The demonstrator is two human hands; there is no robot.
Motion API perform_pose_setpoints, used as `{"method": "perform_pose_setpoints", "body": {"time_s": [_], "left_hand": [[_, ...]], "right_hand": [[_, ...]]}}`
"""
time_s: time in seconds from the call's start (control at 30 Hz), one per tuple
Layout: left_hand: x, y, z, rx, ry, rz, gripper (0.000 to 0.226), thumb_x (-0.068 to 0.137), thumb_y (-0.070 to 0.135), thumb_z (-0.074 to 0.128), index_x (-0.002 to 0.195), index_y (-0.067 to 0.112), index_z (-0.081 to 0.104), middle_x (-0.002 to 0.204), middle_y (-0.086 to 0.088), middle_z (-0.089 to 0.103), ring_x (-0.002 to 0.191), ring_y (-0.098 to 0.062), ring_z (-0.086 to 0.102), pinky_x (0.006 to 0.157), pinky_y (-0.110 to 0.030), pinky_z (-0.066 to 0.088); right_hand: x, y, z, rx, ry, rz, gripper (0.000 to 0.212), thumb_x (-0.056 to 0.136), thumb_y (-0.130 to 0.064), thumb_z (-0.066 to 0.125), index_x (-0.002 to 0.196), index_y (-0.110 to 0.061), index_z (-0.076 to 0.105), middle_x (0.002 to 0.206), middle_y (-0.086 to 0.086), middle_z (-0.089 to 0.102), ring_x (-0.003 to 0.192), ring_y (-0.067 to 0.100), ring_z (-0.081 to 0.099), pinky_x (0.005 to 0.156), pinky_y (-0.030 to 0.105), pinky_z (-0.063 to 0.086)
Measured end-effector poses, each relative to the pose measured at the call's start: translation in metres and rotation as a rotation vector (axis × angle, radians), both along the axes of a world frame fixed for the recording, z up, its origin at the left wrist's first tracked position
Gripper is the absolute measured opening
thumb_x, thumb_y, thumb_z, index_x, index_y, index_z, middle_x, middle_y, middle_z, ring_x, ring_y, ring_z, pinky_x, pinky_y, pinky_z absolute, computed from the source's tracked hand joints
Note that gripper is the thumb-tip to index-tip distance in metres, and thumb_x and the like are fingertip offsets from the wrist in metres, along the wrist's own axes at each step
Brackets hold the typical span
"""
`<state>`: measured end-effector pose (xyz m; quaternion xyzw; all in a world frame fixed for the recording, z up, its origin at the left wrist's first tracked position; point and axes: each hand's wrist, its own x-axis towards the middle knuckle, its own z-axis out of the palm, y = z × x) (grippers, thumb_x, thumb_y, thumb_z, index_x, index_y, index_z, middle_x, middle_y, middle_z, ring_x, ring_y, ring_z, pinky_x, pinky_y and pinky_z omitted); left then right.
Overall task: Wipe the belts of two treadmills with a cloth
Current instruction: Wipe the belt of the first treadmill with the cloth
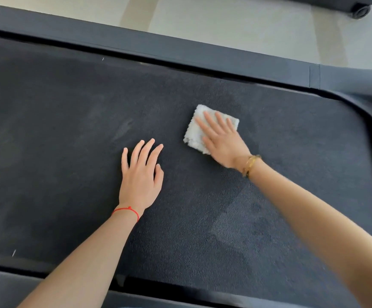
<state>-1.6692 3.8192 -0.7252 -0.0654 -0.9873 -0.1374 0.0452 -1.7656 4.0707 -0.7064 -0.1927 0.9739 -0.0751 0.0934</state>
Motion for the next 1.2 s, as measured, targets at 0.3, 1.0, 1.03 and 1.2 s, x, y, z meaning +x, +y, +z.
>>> {"method": "perform_pose_setpoints", "body": {"time_s": [0.3, 1.0, 1.03, 1.2], "left_hand": [[0.0, 0.001, 0.001, -0.018, -0.016, 0.005, 0.053, 0.098, 0.029, 0.028, 0.148, 0.022, 0.043, 0.158, -0.002, 0.038, 0.148, -0.026, 0.03, 0.122, -0.059, 0.018], [0.002, 0.001, -0.002, -0.02, 0.001, 0.002, 0.052, 0.099, 0.029, 0.03, 0.148, 0.022, 0.042, 0.158, 0.0, 0.037, 0.149, -0.024, 0.029, 0.122, -0.057, 0.017], [0.002, 0.001, -0.002, -0.026, 0.002, 0.003, 0.052, 0.098, 0.029, 0.03, 0.148, 0.022, 0.042, 0.158, 0.0, 0.037, 0.149, -0.024, 0.029, 0.122, -0.057, 0.018], [0.003, 0.001, 0.0, -0.008, 0.004, 0.002, 0.052, 0.098, 0.028, 0.032, 0.148, 0.021, 0.043, 0.157, -0.001, 0.038, 0.149, -0.024, 0.03, 0.123, -0.056, 0.017]], "right_hand": [[-0.112, 0.004, 0.008, -0.045, -0.083, -0.542, 0.059, 0.104, -0.037, 0.021, 0.158, -0.024, 0.003, 0.166, 0.002, -0.004, 0.151, 0.037, -0.008, 0.12, 0.055, -0.007], [-0.04, -0.001, -0.002, -0.032, 0.024, -0.247, 0.056, 0.107, -0.035, 0.022, 0.159, -0.024, 0.006, 0.166, 0.006, 0.0, 0.151, 0.036, -0.004, 0.12, 0.053, -0.004], [-0.021, -0.007, -0.002, -0.033, 0.038, -0.188, 0.055, 0.107, -0.035, 0.023, 0.159, -0.024, 0.007, 0.166, 0.006, 0.001, 0.152, 0.036, -0.003, 0.121, 0.053, -0.003], [0.039, -0.026, -0.005, -0.055, 0.01, 0.067, 0.054, 0.107, -0.037, 0.023, 0.158, -0.029, 0.008, 0.166, -0.002, 0.002, 0.153, 0.028, -0.005, 0.123, 0.047, -0.006]]}}
